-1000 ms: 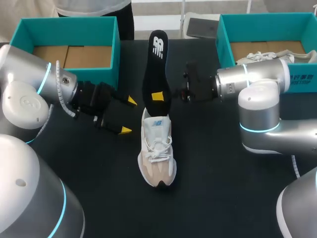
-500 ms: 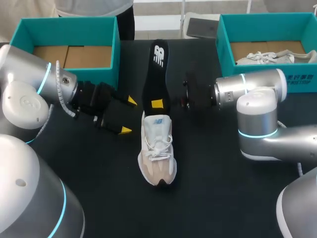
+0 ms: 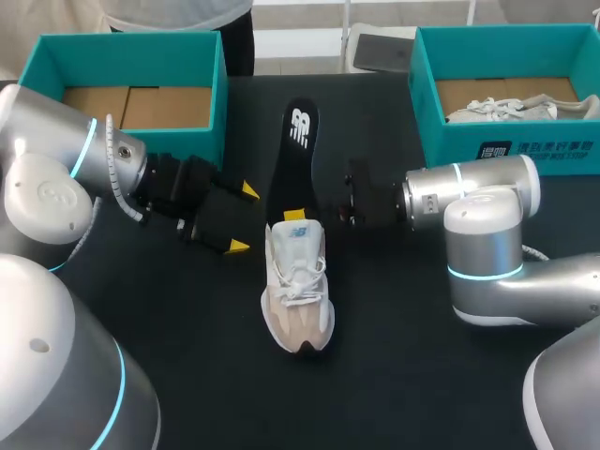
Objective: Take the shoe out of the shoebox, open the shoe tongue, remove and reinsert the insole, then place the shoe into the shoebox
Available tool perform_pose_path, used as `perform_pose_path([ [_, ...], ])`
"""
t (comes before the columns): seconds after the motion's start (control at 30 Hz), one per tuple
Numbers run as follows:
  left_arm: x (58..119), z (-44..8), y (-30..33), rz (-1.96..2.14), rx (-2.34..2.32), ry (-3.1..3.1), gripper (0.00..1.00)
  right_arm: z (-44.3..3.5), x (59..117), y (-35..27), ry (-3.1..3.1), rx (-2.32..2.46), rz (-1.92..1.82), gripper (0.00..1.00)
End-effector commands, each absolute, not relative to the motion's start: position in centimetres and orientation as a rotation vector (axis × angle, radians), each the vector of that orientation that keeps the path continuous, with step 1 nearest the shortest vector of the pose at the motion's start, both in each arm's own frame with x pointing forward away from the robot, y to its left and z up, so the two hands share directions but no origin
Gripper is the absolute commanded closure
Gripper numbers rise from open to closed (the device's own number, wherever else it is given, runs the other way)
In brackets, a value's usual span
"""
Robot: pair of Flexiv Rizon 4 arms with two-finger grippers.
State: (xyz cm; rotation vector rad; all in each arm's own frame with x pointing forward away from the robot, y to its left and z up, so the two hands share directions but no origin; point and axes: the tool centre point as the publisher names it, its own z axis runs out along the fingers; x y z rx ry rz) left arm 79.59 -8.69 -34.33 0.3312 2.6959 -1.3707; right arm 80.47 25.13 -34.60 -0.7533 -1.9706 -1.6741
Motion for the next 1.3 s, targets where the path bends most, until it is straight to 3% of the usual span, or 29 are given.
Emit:
perform_pose_path([
  [0.03,79.5,-34.4,-8.7,-1.366,0.331,2.697,0.00,-35.1,79.6,25.4,-1.973,-0.776,-1.651,1.00],
  [0.73,79.5,-34.4,-8.7,-1.366,0.331,2.697,0.00,-35.0,78.6,24.8,-2.003,-0.854,-1.627,1.00],
  [0.83,79.5,-34.4,-8.7,-1.366,0.331,2.697,0.00,-34.7,78.7,24.9,-2.019,-0.851,-1.634,0.78],
  [0.87,79.5,-34.4,-8.7,-1.366,0.331,2.697,0.00,-34.7,78.7,24.9,-2.023,-0.852,-1.636,0.76],
  [1.3,79.5,-34.4,-8.7,-1.366,0.331,2.697,0.00,-34.0,79.0,25.1,-2.077,-0.846,-1.658,0.70],
])
